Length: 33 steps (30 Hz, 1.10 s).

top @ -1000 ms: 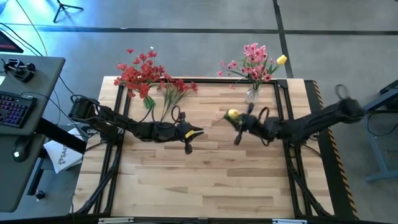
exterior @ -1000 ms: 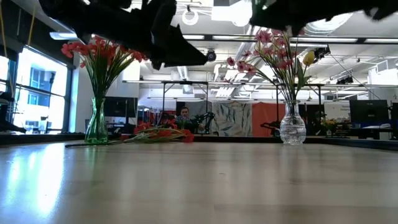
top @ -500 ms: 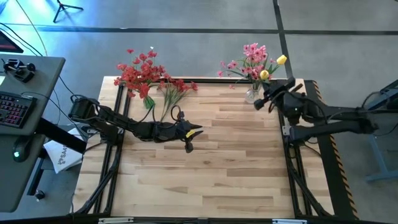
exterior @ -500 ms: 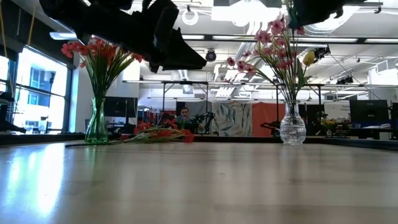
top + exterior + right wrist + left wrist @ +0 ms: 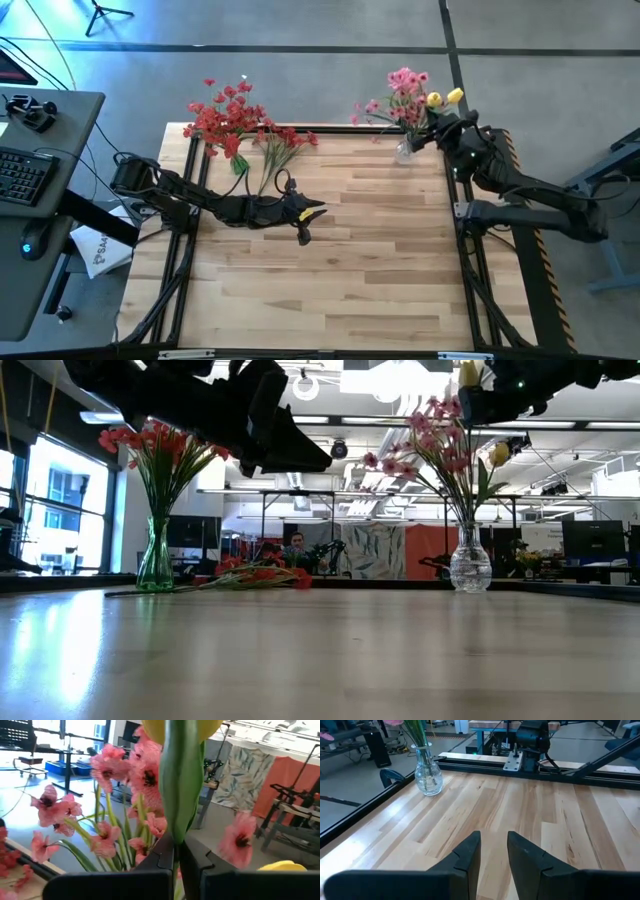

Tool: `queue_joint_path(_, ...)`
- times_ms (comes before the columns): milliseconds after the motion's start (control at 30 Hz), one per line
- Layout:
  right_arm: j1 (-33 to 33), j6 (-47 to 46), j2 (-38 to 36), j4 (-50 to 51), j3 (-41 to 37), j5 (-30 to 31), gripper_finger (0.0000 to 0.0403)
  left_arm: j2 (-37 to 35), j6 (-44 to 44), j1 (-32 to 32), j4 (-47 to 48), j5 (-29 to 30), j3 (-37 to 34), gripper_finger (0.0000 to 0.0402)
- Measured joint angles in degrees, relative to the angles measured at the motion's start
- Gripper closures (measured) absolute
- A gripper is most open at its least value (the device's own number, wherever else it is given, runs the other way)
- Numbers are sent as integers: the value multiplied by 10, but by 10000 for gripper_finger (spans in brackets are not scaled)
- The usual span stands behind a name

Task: Sort flowers into vase by color
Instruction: Put the yellow tulip into the transparent vase

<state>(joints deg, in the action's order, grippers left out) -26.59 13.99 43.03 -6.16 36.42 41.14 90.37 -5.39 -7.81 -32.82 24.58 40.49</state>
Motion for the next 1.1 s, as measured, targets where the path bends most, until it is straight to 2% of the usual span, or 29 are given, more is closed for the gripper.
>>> queue_joint_path(400,-1,-1,1,79,50,-50,402,0,0,0,0,0,0,316)
queue_joint_path(633,-3,-60,13,114,27,-58,402,0,-2,0,0,0,0,316)
queue_joint_path(767,-27,-104,32,129,20,-63,402,0,-4,0,0,0,0,316)
queue_joint_path(967,-85,-158,81,145,19,-154,398,0,-5,0,-2,-14,0,316)
queue_joint_path(1100,-113,-181,119,149,19,-179,396,0,-6,0,-2,-14,0,316)
